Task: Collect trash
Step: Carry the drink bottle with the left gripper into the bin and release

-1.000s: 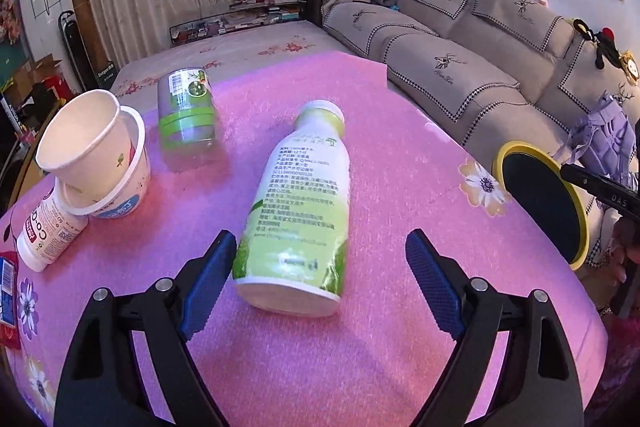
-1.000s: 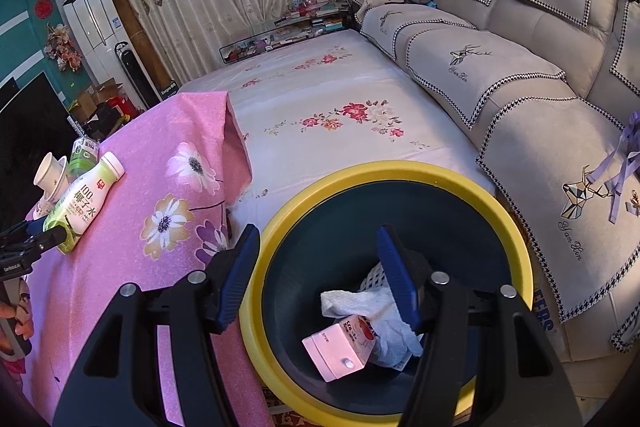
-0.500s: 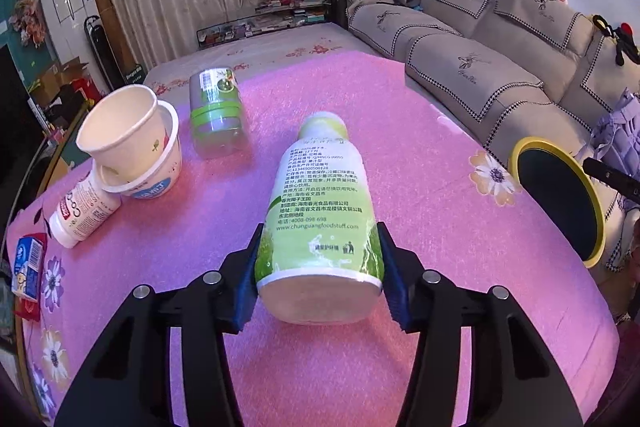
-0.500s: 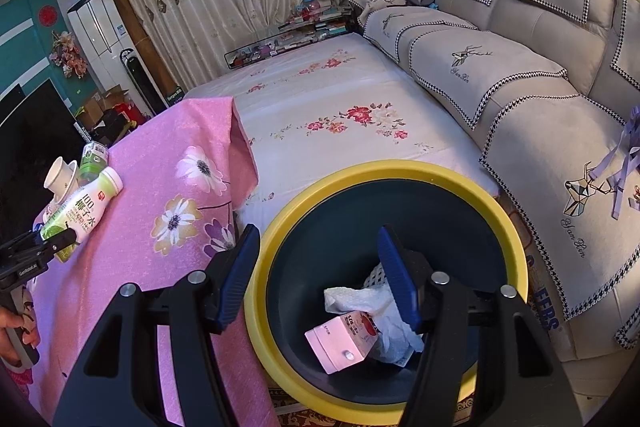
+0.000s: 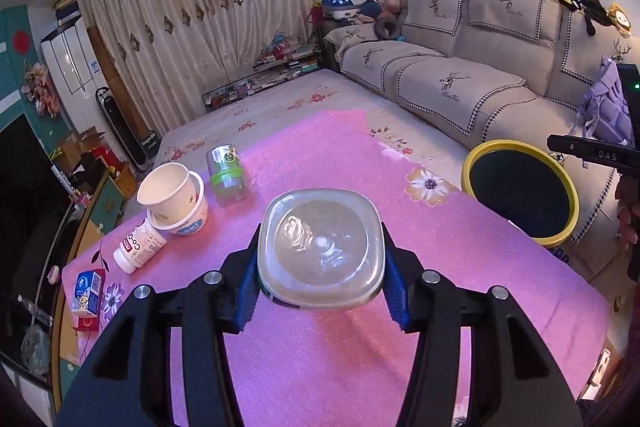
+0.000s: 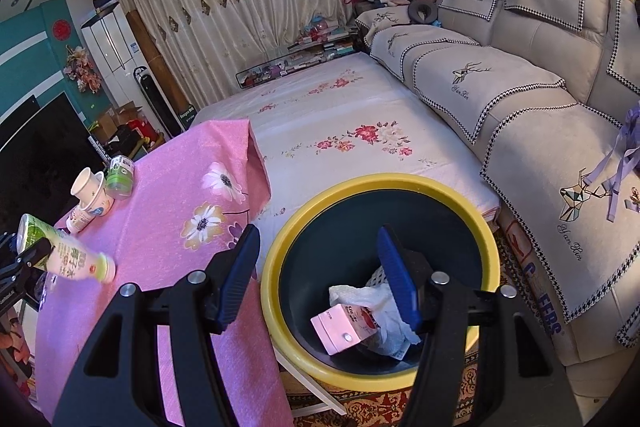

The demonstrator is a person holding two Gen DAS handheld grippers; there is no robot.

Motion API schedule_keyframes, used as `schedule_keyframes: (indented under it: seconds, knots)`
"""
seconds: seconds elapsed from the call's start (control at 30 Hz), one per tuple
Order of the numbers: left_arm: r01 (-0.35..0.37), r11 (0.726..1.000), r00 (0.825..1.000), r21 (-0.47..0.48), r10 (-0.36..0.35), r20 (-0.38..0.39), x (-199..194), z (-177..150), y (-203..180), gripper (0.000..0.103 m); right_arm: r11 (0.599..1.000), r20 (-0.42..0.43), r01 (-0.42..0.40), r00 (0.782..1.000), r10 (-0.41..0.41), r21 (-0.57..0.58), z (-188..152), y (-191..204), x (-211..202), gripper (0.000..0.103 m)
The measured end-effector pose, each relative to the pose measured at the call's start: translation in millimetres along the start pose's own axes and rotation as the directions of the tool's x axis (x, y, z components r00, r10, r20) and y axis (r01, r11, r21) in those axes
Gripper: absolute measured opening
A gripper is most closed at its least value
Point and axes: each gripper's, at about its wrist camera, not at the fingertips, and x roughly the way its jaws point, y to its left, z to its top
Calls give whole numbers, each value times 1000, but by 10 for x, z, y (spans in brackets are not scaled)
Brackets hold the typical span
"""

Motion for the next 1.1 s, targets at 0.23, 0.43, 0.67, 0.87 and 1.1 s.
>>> schedule_keyframes:
  seconds: [0.23, 0.43, 0.67, 0.87, 1.1]
  knots:
    - [39, 999, 999, 15, -39, 21, -219, 88, -313, 52, 1000, 28, -5, 1000, 4, 18, -19, -154, -195, 58]
    - [126, 991, 991, 40, -128, 40, -309, 294, -663, 52, 999, 51, 4, 999, -6, 42, -43, -362, -327, 58]
    - [246, 964, 966, 97, -252, 50, -181, 662, -1267, 52, 997, 63, 33, 997, -38, 76, -68, -642, -410, 58]
    - [336, 932, 938, 132, -345, 45, 85, 963, -1841, 52, 992, 56, 63, 996, -70, 110, -90, -909, -419, 58]
    - [385, 909, 920, 161, -392, 18, 581, 1201, -2408, 52, 984, 49, 100, 993, -108, 151, -129, -1193, -447, 58]
